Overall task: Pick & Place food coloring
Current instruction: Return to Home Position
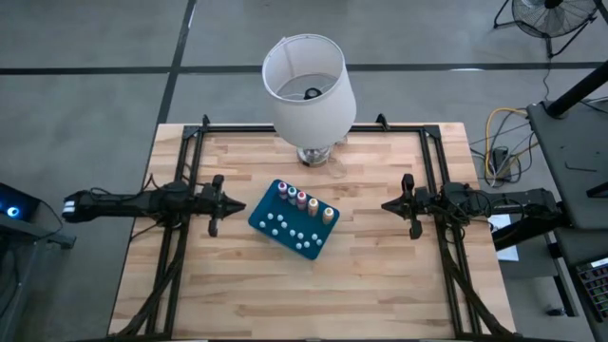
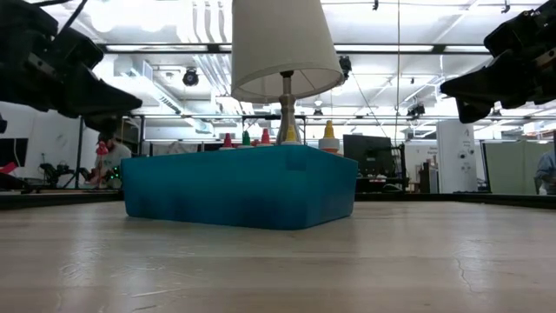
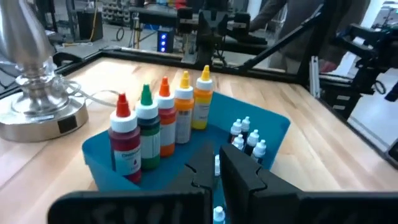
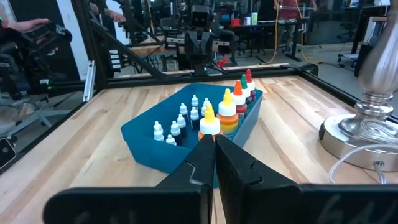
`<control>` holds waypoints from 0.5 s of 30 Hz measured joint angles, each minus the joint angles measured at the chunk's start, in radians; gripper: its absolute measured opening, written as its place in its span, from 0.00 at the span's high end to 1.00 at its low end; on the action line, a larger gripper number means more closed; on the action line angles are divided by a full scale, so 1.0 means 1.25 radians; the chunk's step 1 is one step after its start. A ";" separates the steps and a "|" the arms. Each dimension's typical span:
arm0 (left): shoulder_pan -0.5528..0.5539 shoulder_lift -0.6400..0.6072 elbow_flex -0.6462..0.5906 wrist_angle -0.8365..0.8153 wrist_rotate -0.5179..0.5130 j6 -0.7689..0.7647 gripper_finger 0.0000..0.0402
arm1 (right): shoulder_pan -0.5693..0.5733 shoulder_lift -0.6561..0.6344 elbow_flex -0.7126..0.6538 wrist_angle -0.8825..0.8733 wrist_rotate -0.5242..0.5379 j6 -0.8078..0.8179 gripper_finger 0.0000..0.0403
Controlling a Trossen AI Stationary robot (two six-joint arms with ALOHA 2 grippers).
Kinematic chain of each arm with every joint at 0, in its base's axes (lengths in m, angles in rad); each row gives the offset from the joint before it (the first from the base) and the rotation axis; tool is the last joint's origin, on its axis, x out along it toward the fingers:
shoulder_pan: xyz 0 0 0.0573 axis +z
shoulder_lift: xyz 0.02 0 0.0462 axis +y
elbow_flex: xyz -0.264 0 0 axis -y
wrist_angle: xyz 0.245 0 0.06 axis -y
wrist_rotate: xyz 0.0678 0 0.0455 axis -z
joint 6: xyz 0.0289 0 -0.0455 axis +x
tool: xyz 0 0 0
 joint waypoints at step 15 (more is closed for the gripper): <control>-0.040 -0.064 -0.001 -0.008 0.000 0.000 1.00 | 0.000 0.000 0.000 0.000 0.000 0.000 0.98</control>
